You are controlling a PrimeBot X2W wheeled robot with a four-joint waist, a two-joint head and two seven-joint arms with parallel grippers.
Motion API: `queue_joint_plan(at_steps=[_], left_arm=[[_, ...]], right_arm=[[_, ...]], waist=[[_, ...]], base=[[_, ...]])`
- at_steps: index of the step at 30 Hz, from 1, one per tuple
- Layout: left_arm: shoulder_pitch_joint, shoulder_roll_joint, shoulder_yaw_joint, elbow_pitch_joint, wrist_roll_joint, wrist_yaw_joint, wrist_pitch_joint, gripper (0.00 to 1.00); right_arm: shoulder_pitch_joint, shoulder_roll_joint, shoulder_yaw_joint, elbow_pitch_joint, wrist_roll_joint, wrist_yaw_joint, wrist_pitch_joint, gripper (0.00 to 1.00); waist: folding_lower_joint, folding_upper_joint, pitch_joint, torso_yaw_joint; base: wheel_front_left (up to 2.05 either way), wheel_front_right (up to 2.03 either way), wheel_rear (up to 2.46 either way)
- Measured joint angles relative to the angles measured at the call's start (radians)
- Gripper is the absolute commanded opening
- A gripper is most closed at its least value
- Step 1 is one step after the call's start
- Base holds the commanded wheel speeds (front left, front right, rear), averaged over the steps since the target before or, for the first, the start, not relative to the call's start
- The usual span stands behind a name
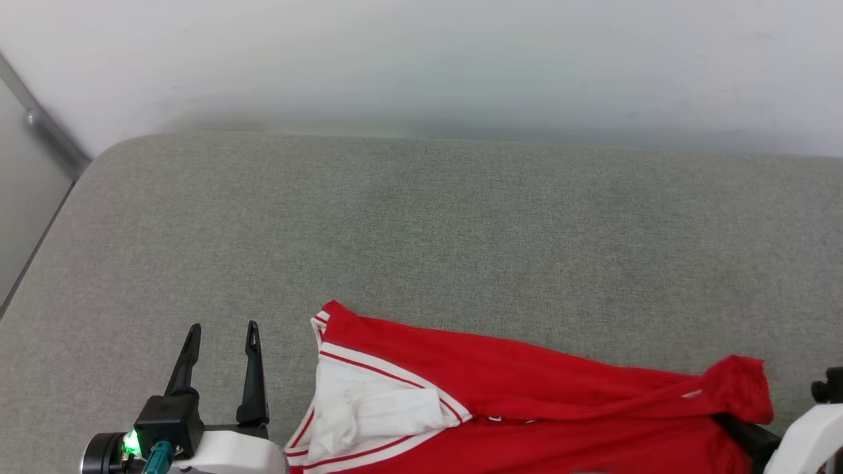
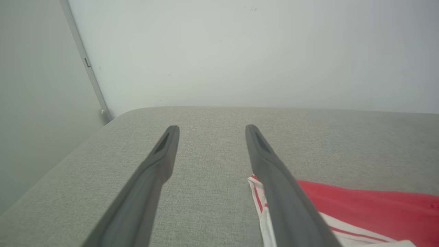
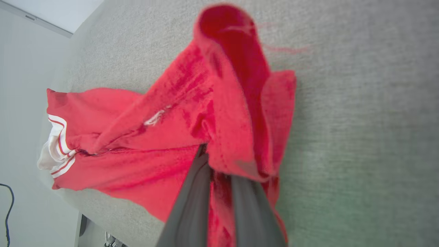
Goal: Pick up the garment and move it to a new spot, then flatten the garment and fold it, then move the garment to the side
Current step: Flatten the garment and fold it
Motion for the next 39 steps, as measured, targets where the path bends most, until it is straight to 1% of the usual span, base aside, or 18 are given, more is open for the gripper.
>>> queue_joint_plan(at_steps=[5,7,14,16,19,23,26,29,34,39], left_arm=[[0.016,-0.019,0.013,-0.008,0.017,-0.017,0.0,1.0],[0.023,-0.023,0.019,-0.011,0.024,-0.022,0.0,1.0],[0.039,-0.037,0.028,-0.012,0.038,-0.034,0.0,1.0],[0.042,-0.04,0.03,-0.012,0.041,-0.036,0.0,1.0],[0.045,-0.044,0.031,-0.014,0.041,-0.041,0.0,1.0],[0.052,-0.046,0.033,-0.015,0.048,-0.044,0.0,1.0],[0.052,-0.047,0.034,-0.015,0.049,-0.045,0.0,1.0],[0.052,-0.049,0.033,-0.016,0.051,-0.049,0.0,1.0],[0.05,-0.05,0.03,-0.018,0.051,-0.051,0.0,1.0],[0.03,-0.051,0.024,-0.02,0.048,-0.052,0.0,1.0]], right_arm=[[0.026,-0.077,-0.026,0.012,0.008,0.0,-0.017,0.0],[0.039,-0.097,-0.04,0.014,0.017,0.0,-0.022,0.0],[0.073,-0.142,-0.068,-0.006,0.04,0.0,-0.034,0.0],[0.082,-0.151,-0.069,-0.03,0.042,0.0,-0.034,0.0],[0.082,-0.15,-0.055,-0.113,0.051,0.0,-0.019,0.0],[0.082,-0.144,-0.026,-0.261,0.052,0.0,0.017,0.0],[0.081,-0.134,-0.001,-0.367,0.039,0.0,0.055,0.0],[0.067,-0.125,0.03,-0.443,0.01,0.0,0.098,0.0],[-0.011,-0.076,0.109,-0.515,-0.057,0.0,0.178,0.0],[-0.136,0.004,0.221,-0.505,-0.131,0.0,0.248,0.0]], waist=[[0.0,0.0,-0.014,-0.005],[0.0,0.0,-0.019,-0.008],[0.0,0.0,-0.034,-0.014],[0.0,0.0,-0.037,-0.014],[0.0,0.0,-0.042,-0.016],[0.0,0.0,-0.048,-0.017],[0.0,0.0,-0.05,-0.015],[0.0,0.0,-0.05,-0.012],[0.0,0.0,-0.041,-0.001],[0.0,0.0,-0.016,0.012]], base=[[0.0,0.0,0.0],[0.0,0.0,0.0],[0.0,0.0,0.0],[0.0,0.0,0.0],[0.0,0.0,0.0],[0.0,0.0,0.0],[0.0,0.0,0.0],[0.0,0.0,0.0],[0.0,0.0,0.0],[0.0,0.0,0.0]])
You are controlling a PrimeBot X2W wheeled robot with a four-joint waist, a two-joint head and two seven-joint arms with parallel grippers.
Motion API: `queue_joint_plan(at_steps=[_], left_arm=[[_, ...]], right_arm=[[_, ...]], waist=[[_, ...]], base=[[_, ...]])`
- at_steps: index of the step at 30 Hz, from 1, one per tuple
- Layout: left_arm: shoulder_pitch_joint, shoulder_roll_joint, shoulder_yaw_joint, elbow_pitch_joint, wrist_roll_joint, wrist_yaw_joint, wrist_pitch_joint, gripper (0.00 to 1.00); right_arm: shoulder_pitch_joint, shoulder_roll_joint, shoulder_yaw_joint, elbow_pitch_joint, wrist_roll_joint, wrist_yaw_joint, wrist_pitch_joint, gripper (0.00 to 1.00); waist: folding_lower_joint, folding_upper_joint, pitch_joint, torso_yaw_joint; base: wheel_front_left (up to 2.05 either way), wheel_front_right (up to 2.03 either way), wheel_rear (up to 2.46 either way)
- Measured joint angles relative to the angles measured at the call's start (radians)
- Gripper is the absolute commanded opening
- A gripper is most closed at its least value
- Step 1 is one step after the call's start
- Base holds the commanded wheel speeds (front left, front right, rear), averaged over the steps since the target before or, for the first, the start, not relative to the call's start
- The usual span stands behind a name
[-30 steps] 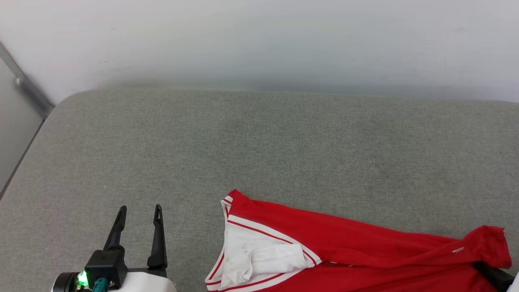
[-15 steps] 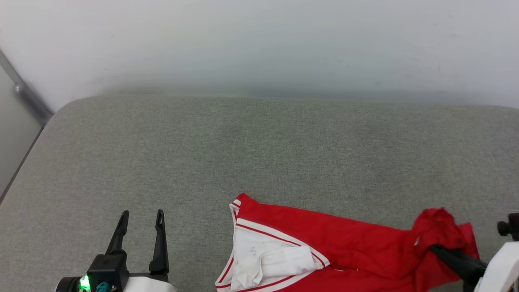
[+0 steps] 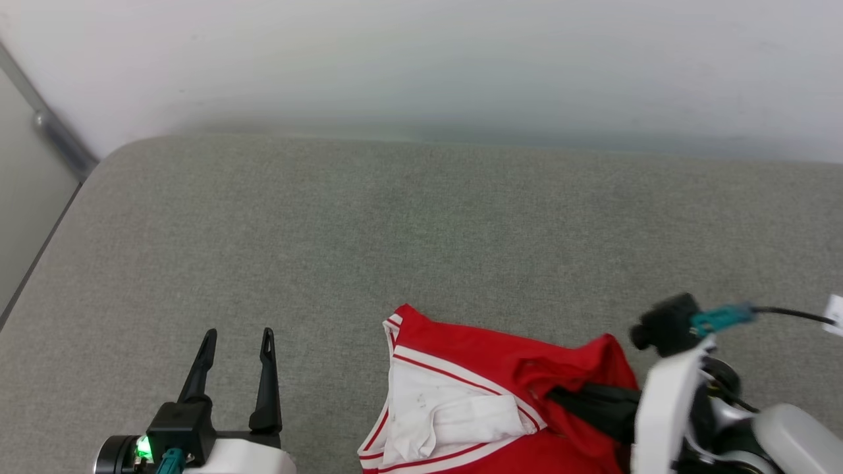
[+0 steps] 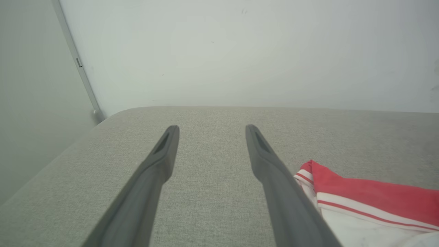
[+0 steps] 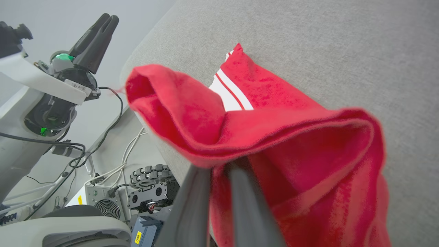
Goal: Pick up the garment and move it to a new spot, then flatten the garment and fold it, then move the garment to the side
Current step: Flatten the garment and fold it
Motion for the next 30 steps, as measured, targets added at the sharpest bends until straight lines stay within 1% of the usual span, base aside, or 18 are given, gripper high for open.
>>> queue_joint_plan(at_steps=[5,12,16,20,23,25,26,27,28,30], left_arm=[[-0.023,-0.001,-0.01,0.001,-0.007,0.0,0.0,1.0],[-0.069,-0.001,-0.027,0.004,-0.026,0.001,0.0,1.0],[-0.095,-0.001,-0.041,0.008,-0.036,0.004,0.0,1.0],[-0.11,-0.002,-0.051,0.012,-0.046,0.01,0.0,1.0],[-0.119,-0.002,-0.054,0.016,-0.051,0.013,0.0,1.0],[-0.119,-0.002,-0.053,0.019,-0.051,0.015,0.0,1.0],[-0.119,-0.002,-0.052,0.022,-0.051,0.016,0.0,1.0],[-0.119,-0.002,-0.051,0.026,-0.051,0.016,0.0,1.0],[-0.119,-0.002,-0.05,0.029,-0.051,0.016,0.0,1.0],[-0.118,-0.002,-0.044,0.033,-0.047,0.012,0.0,1.0]], right_arm=[[-0.147,0.091,0.126,0.096,-0.078,0.0,0.024,0.0],[-0.356,0.221,0.301,0.311,-0.174,0.0,-0.014,0.0],[-0.437,0.267,0.39,0.444,-0.225,0.0,-0.057,0.0],[-0.468,0.309,0.466,0.569,-0.246,0.0,-0.096,0.0],[-0.474,0.33,0.514,0.63,-0.24,0.0,-0.119,0.0],[-0.482,0.338,0.524,0.651,-0.225,0.0,-0.147,0.0],[-0.482,0.341,0.53,0.657,-0.215,0.0,-0.159,0.26],[-0.482,0.34,0.536,0.657,-0.211,0.0,-0.174,0.82],[-0.485,0.338,0.543,0.655,-0.211,0.0,-0.197,1.0],[-0.498,0.328,0.548,0.628,-0.199,0.0,-0.236,1.0]], waist=[[0.0,0.0,0.033,0.015],[0.0,0.0,0.092,0.037],[0.0,0.0,0.126,0.053],[0.0,0.0,0.152,0.066],[0.0001,0.0,0.161,0.071],[0.0001,0.0,0.159,0.069],[0.0001,0.0,0.157,0.067],[0.0001,0.0,0.152,0.065],[0.0001,0.0,0.147,0.063],[0.0001,0.0,0.135,0.058]], base=[[0.0,0.0,0.0],[0.0,0.0,0.0],[0.0,0.0,0.0],[0.0,0.0,0.0],[0.0,0.0,0.0],[0.0,0.0,0.0],[0.0,0.0,0.0],[0.0,0.0,0.0],[0.0,0.0,0.0],[0.0,0.0,0.0]])
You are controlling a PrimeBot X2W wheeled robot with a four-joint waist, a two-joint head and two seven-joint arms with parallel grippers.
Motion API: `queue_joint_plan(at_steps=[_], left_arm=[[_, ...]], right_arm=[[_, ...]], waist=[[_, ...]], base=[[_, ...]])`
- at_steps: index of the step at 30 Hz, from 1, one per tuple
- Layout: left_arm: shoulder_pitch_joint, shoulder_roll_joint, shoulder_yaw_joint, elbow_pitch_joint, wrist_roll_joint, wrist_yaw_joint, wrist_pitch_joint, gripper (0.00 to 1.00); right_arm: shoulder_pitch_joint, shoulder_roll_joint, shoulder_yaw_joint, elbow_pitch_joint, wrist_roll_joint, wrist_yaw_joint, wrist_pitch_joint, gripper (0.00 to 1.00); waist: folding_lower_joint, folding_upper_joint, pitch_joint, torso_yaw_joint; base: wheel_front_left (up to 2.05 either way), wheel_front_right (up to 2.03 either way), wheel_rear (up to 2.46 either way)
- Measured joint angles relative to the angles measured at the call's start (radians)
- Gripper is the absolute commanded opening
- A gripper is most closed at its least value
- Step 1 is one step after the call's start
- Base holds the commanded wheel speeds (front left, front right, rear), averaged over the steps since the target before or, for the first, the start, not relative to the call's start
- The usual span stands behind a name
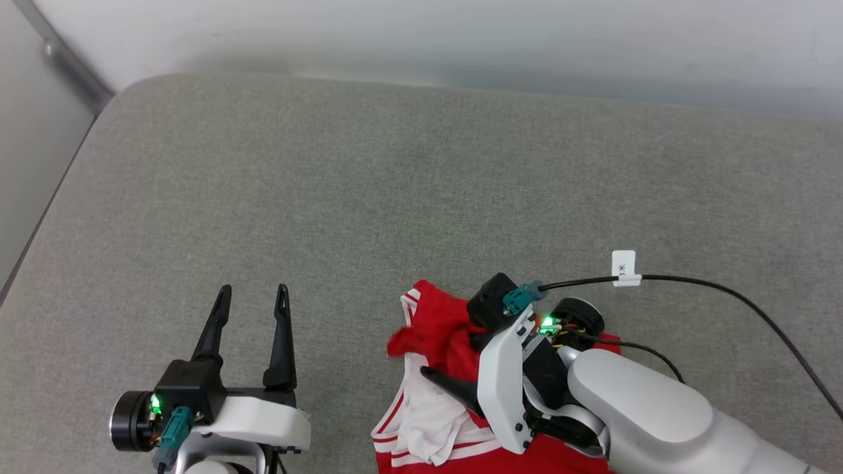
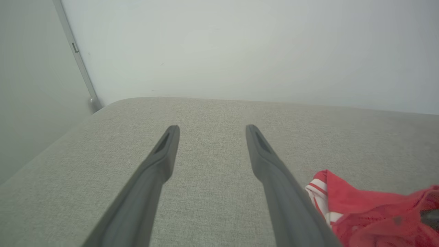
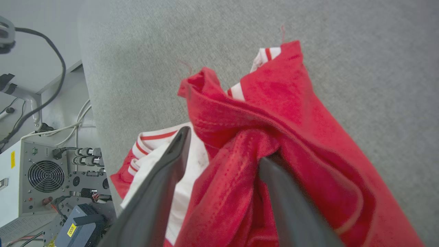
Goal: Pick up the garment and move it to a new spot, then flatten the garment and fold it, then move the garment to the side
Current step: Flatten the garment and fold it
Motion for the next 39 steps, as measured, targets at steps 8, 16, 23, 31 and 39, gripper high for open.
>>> queue_joint_plan(at_steps=[8,16,23,31,39], left_arm=[[0.029,0.0,0.026,0.004,0.015,-0.017,0.0,1.0],[0.062,0.0,0.045,0.002,0.03,-0.026,0.0,1.0],[0.089,0.0,0.055,0.0,0.038,-0.029,0.0,1.0],[0.122,0.0,0.064,0.001,0.05,-0.029,0.0,1.0],[0.138,0.0,0.079,0.0,0.064,-0.03,0.0,1.0]], right_arm=[[-0.005,-0.14,-0.074,-0.201,0.012,0.0,-0.136,1.0],[0.121,-0.209,-0.411,-0.221,-0.127,0.0,-0.349,1.0],[0.326,-0.117,-0.739,-0.179,-0.341,0.0,-0.5,1.0],[0.553,0.023,-1.03,-0.28,-0.542,0.0,-0.536,1.0],[0.739,0.144,-1.154,-0.422,-0.636,0.0,-0.539,1.0]], waist=[[-0.0001,0.0,-0.059,-0.032],[-0.0001,0.0,-0.104,-0.074],[-0.0001,0.0,-0.138,-0.098],[-0.0001,0.0,-0.165,-0.115],[-0.0001,0.0,-0.177,-0.121]], base=[[0.0,0.0,0.0],[0.0,0.0,0.0],[0.0,0.0,0.0],[0.0,0.0,0.0],[0.0,0.0,0.0]])
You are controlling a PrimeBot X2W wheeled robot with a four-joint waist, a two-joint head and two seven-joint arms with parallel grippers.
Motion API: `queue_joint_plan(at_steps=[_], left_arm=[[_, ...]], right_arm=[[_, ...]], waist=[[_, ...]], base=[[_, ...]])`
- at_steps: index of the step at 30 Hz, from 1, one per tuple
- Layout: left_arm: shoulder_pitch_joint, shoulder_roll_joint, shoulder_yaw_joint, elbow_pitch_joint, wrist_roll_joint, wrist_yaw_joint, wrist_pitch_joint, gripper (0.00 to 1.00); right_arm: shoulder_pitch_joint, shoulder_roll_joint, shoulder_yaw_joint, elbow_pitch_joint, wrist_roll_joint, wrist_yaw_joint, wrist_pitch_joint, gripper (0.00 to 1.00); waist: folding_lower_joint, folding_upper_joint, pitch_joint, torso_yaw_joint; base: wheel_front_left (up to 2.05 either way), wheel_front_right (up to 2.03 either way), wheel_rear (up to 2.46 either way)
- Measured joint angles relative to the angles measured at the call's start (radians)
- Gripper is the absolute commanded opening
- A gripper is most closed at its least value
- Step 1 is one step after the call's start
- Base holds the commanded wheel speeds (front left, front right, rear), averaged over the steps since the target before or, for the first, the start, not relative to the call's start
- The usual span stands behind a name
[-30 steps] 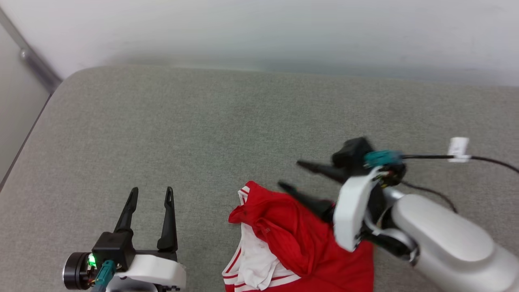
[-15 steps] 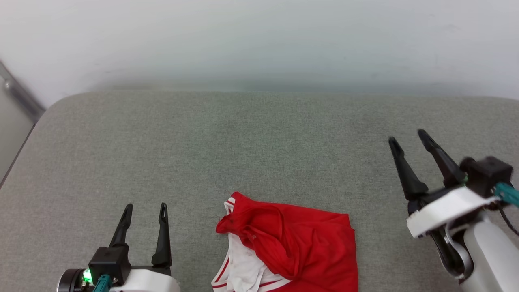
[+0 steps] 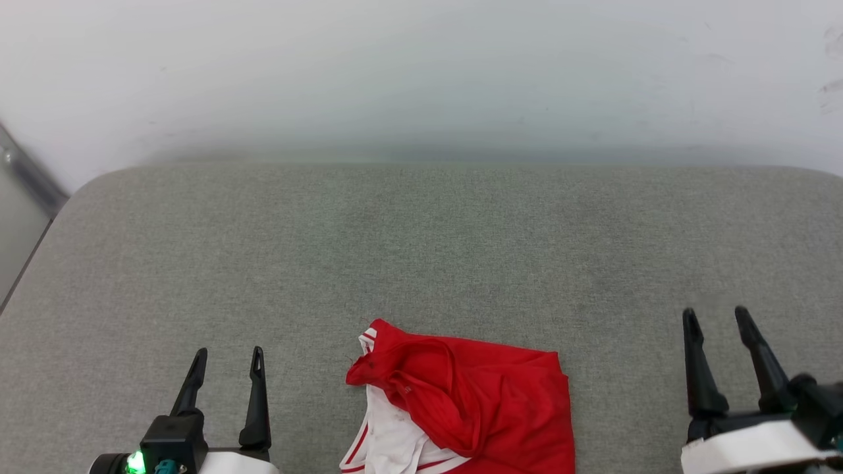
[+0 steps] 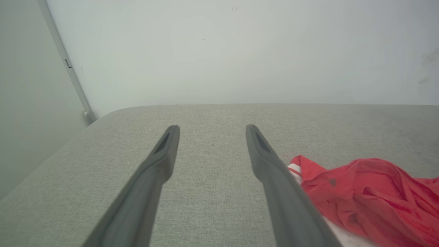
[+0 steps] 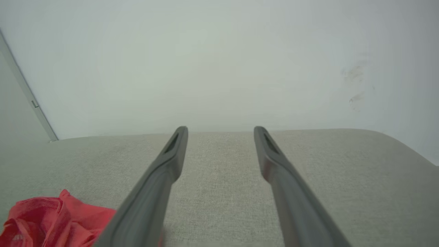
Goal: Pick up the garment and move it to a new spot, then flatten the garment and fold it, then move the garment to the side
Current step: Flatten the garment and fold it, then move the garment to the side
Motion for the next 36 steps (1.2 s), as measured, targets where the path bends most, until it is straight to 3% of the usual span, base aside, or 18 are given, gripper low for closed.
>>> queue_joint_plan(at_steps=[7,13,20,23,29,32,36], left_arm=[[0.004,0.0,0.006,-0.003,0.005,0.0,0.0,1.0],[0.006,0.0,0.005,-0.003,0.007,0.0,0.0,1.0],[0.005,0.0,0.003,-0.004,0.01,-0.001,0.0,1.0],[0.003,0.0,0.002,-0.005,0.009,-0.001,0.0,1.0],[0.001,0.0,-0.004,-0.006,0.002,0.0,0.0,1.0],[-0.008,0.0,-0.007,-0.007,0.0,0.0,0.0,1.0],[-0.029,0.0,-0.016,-0.008,-0.006,-0.001,0.0,1.0]], right_arm=[[0.076,0.035,-0.017,-0.028,-0.023,0.0,0.0,1.0],[0.052,0.039,-0.036,-0.059,-0.03,0.0,0.0,1.0],[-0.118,-0.095,-0.023,-0.099,0.003,0.0,0.021,1.0],[-0.187,-0.195,0.075,-0.099,0.1,0.0,0.157,1.0],[-0.26,-0.376,0.239,-0.119,0.383,0.0,0.599,1.0],[-0.268,-0.423,0.268,-0.12,0.547,0.0,0.795,1.0],[-0.266,-0.443,0.272,-0.078,0.716,0.0,0.977,1.0]], waist=[[0.0,0.0,-0.002,-0.001],[0.0,0.0,0.002,-0.001],[0.0,0.0,0.011,0.005],[0.0,0.0,0.017,0.01],[0.0,0.0,0.033,0.016],[0.0,-0.0001,0.048,0.019],[0.0,0.0,0.073,0.027]], base=[[0.0,0.0,0.0],[0.0,0.0,0.0],[0.0,0.0,0.0],[0.0,0.0,0.0],[0.0,0.0,0.0],[0.0,0.0,0.0],[0.0,0.0,0.0]])
